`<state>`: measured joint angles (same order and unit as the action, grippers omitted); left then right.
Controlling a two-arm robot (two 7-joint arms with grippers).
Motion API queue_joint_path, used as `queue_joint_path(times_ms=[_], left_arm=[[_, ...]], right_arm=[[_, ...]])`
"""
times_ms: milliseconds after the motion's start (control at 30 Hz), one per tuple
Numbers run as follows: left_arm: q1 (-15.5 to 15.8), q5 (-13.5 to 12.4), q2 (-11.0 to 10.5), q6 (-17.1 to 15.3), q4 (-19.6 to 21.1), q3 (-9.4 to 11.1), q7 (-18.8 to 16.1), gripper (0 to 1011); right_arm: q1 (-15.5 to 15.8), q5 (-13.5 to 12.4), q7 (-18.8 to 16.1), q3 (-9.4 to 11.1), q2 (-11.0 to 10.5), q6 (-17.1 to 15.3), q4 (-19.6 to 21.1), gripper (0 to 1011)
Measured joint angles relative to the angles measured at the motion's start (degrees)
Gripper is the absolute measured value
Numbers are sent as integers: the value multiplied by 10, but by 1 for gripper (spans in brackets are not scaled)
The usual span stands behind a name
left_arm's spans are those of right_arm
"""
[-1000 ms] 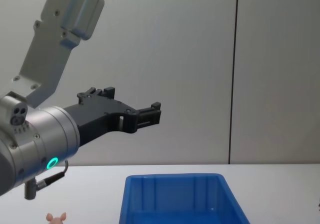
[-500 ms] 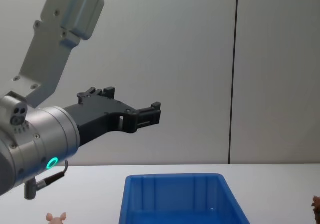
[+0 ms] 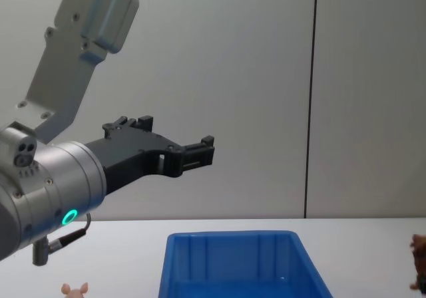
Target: Pick up the two dolls from the table and place them into the box.
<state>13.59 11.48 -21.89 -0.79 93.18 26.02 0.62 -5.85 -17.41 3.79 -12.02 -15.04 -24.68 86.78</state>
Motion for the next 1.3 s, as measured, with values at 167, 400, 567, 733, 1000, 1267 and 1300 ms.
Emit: queue_joint_path(times_ms=[167,400,567,733,1000,1267,1300], left_arm=[[0,0,0,0,0,0,0,1001],[0,0,0,0,0,0,0,1001],[0,0,0,0,0,0,0,1001],[0,0,0,0,0,0,0,1001],[0,0,0,0,0,0,0,1001],[0,0,0,0,0,0,0,1001],[0,0,0,0,0,0,0,1001]], right_arm=[[-5,18,-13,-1,0,21,11,361],[-14,41,-41,-6,1,48,27,361],[-23,55,-71,-11,5,66,36,361],[-34,65,-100,-16,9,78,40,361],[-58,72,-162,-26,22,87,36,361],[-86,73,-220,-37,38,83,17,361],[-89,73,-227,-38,40,82,15,361]])
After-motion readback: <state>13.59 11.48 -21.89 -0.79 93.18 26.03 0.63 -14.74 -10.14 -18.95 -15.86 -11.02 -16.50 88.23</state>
